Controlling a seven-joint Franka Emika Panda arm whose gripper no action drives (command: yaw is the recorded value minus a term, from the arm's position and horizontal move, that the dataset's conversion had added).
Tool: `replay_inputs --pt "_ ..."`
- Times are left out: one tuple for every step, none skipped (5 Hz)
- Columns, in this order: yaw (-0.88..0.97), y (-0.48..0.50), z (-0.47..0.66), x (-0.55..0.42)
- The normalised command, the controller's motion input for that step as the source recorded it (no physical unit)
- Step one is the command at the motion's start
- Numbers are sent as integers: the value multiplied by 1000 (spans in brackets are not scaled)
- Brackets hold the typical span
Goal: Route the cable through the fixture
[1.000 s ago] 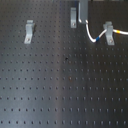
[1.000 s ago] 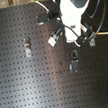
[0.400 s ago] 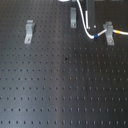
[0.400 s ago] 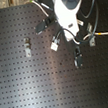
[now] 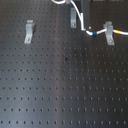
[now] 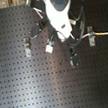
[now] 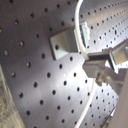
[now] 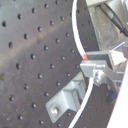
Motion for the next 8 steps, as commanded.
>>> replay_inputs --pt "108 205 152 -324" --pt "0 26 57 -27" --pt "0 159 346 -326" --pt "17 259 276 -367" --pt "51 297 250 -338" --pt "57 388 290 -209" --pt "0 306 378 -77" --pt "-88 268 332 -14"
